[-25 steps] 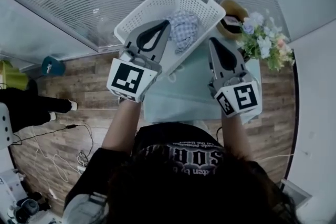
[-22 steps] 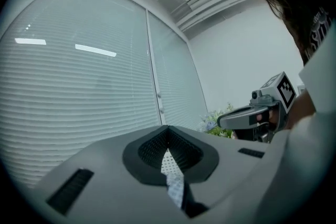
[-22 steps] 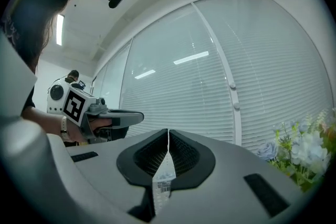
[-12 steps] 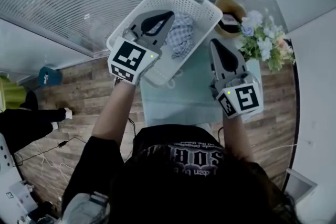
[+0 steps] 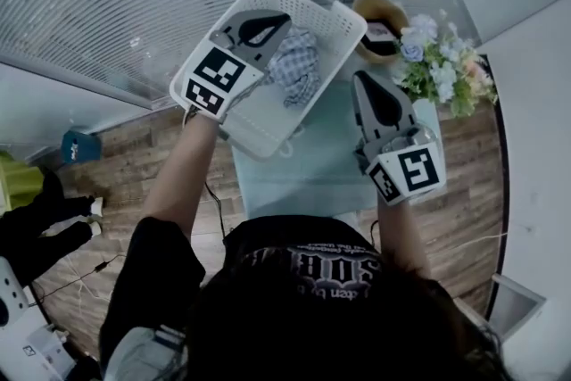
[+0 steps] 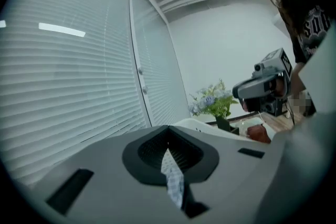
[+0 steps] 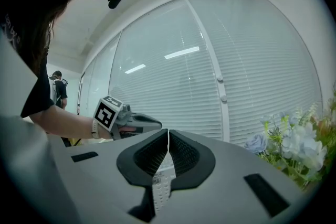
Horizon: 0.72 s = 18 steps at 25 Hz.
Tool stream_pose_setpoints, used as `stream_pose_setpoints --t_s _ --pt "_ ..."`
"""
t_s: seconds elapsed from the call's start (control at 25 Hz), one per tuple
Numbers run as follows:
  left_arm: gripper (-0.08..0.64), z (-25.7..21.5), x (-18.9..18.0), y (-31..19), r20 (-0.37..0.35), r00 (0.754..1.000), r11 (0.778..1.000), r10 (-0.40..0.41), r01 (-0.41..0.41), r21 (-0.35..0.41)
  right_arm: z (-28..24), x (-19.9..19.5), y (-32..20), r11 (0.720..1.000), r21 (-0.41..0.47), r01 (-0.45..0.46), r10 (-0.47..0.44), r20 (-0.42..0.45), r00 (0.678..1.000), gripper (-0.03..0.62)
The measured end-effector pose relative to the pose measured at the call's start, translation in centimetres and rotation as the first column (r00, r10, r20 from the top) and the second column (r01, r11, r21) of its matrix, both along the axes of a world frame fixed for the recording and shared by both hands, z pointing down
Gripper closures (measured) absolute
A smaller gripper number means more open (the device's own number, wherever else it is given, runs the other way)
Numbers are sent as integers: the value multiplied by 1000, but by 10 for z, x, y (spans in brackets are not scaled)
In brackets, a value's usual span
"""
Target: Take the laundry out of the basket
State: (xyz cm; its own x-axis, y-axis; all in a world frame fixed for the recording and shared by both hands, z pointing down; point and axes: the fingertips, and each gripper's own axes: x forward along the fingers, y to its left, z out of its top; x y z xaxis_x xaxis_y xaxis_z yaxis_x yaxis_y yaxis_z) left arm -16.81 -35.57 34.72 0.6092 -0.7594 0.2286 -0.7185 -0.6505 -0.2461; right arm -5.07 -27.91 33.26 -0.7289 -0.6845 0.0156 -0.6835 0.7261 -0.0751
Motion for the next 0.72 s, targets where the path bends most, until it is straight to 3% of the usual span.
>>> stream_pose_setpoints --t_s 0.16,0.2,0.28,0.72 --pt "558 36 4 -1 169 983 997 65 -57 -51 5 -1 3 1000 -10 -1 1 -8 1000 563" --pt "558 42 5 -2 184 980 995 79 -67 -72 6 -1 3 1000 -13 -2 2 -10 1000 563" --pt "425 53 6 -5 197 975 991 99 -77 -113 8 0 2 1000 -18 -5 4 -10 1000 563" --pt "199 119 7 -22 298 935 949 190 -98 -299 15 6 -3 999 -37 -25 24 -20 1000 563"
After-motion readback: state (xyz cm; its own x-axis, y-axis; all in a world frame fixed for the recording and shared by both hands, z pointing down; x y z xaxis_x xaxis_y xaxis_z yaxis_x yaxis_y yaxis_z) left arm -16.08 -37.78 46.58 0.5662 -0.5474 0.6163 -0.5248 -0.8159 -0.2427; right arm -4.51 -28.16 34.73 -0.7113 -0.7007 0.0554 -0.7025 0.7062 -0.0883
